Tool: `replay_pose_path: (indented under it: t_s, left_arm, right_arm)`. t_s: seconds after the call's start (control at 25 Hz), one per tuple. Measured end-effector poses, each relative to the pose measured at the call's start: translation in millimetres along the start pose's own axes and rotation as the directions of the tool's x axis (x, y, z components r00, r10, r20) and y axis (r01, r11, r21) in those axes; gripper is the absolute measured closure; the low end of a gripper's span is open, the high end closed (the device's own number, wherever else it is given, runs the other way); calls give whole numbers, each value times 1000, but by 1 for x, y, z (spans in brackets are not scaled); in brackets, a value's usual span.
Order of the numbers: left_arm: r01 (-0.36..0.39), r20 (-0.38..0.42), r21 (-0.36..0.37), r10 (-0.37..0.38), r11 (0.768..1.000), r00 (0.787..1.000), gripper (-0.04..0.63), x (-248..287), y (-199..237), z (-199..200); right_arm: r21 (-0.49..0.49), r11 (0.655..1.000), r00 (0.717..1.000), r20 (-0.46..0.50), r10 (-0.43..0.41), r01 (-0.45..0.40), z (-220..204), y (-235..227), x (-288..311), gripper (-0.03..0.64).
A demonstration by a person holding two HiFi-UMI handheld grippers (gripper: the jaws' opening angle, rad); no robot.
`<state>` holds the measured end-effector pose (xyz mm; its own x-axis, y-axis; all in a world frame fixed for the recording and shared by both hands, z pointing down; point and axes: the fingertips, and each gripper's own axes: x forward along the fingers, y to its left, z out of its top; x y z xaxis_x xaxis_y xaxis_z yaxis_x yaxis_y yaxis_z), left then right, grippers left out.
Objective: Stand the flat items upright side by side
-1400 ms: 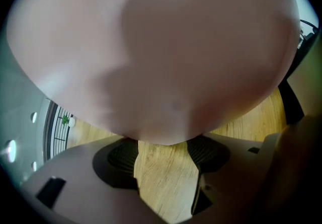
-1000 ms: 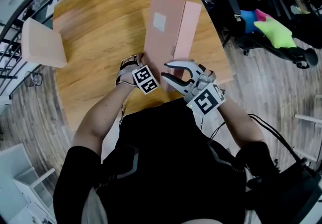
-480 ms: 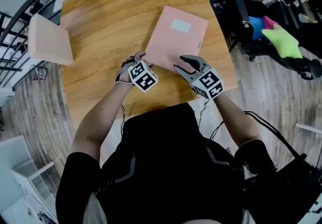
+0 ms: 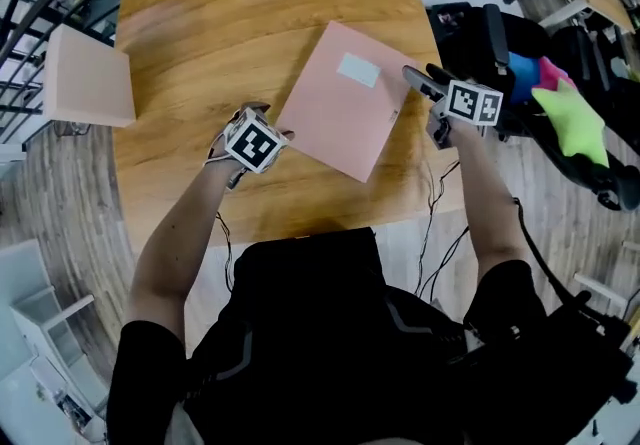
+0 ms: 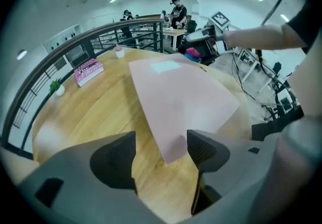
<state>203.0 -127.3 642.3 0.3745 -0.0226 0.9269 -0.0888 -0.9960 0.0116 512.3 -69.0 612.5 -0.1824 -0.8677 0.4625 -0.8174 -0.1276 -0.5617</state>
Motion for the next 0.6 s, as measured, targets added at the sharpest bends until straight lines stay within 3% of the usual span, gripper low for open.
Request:
replay_pose_path:
  t_s: [0.12, 0.28, 0.44, 0.6]
  left_arm:
    - [18, -52, 1, -18, 1000, 998, 274, 12, -2, -5]
    - [57, -81, -12, -58, 998, 995, 273, 14, -2, -5]
    - [85, -128, 2, -84, 996, 988, 275, 18, -6, -6]
    - [104, -151, 51, -96, 993, 984, 303, 19, -11, -6]
  right_arm:
    - [35, 999, 991, -130, 25, -20, -9, -30, 23, 202]
    - [135, 985, 959, -251, 135, -103, -29, -49, 47, 195]
    - [93, 987, 922, -357, 153, -128, -45, -53, 58, 193]
    - [46, 991, 910, -392, 134, -126, -46, -49, 59, 214]
